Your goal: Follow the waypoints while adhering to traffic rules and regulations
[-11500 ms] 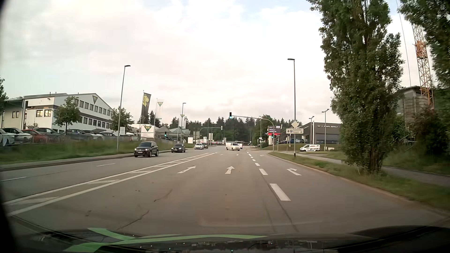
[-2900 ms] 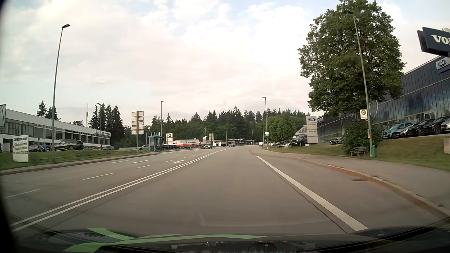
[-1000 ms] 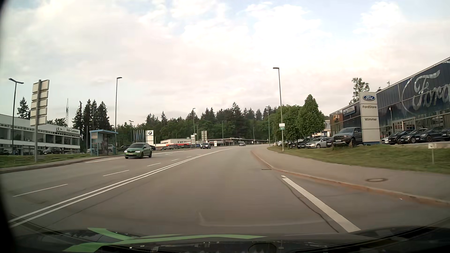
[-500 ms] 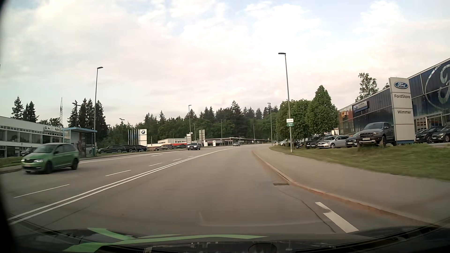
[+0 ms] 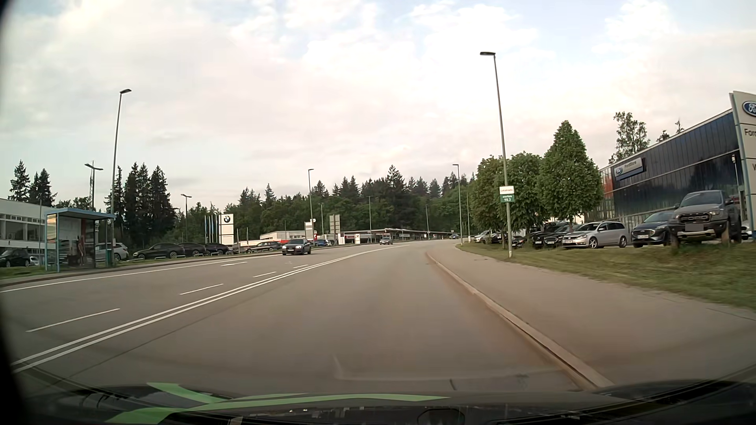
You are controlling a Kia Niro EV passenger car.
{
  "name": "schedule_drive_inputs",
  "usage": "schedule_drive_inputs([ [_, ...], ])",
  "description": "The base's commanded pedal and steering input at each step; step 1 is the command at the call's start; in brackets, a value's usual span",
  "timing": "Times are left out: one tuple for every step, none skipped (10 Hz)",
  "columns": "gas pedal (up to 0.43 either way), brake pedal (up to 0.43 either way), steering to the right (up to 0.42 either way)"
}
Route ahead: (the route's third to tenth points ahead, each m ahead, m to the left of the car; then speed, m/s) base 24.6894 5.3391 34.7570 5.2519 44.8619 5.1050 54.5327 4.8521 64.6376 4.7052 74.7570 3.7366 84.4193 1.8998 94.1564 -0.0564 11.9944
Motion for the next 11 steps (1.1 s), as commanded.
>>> schedule_drive_inputs([
  [0.138, 0.0, -0.003],
  [0.138, 0.0, -0.003],
  [0.15, 0.0, -0.003],
  [0.169, 0.0, -0.003],
  [0.169, 0.0, -0.003],
  [0.169, 0.0, -0.003],
  [0.169, 0.0, -0.003],
  [0.169, 0.0, -0.003],
  [0.169, 0.0, -0.003],
  [0.169, 0.0, -0.003],
  [0.169, 0.0, -0.003],
])
